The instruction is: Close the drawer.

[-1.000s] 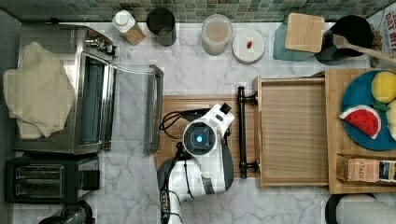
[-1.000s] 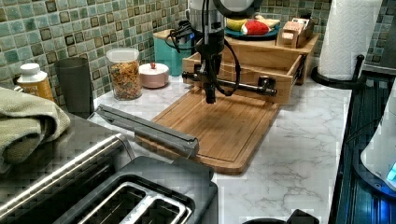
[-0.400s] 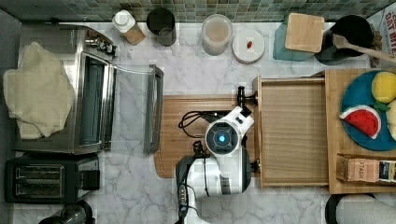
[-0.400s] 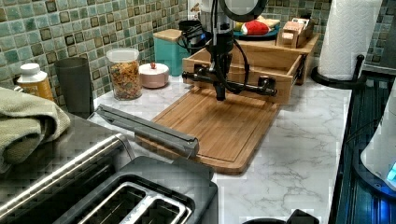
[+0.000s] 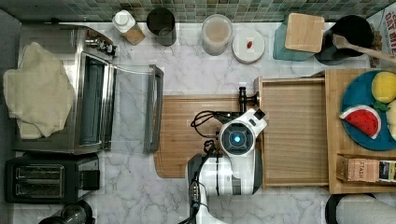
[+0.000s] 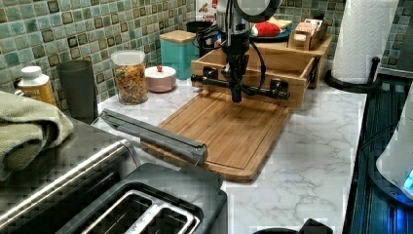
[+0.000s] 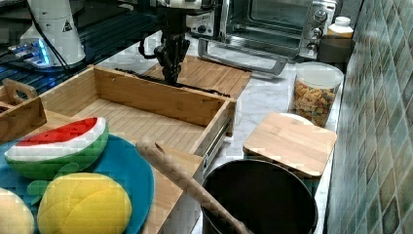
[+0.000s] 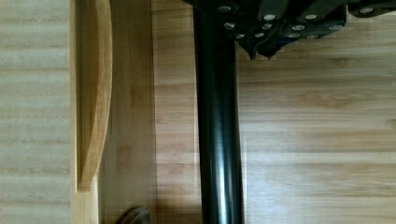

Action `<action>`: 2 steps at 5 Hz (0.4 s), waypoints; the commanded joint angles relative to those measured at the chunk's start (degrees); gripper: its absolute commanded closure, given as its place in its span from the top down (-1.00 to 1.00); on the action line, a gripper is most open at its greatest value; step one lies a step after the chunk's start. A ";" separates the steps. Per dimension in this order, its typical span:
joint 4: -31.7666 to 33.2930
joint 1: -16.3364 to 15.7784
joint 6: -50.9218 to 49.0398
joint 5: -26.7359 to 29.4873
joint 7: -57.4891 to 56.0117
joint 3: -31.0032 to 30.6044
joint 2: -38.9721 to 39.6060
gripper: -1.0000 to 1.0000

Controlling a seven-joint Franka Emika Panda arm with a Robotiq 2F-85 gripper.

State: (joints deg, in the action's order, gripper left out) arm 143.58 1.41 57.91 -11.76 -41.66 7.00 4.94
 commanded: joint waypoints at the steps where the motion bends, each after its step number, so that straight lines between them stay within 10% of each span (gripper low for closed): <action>1: -13.29 11.26 -0.95 9.63 -30.10 8.53 2.54 -1.00; 2: -19.27 13.00 -4.49 13.02 -36.31 11.63 5.08 -1.00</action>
State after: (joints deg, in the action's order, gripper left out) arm 137.42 5.00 52.40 -3.29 -73.13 11.88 8.64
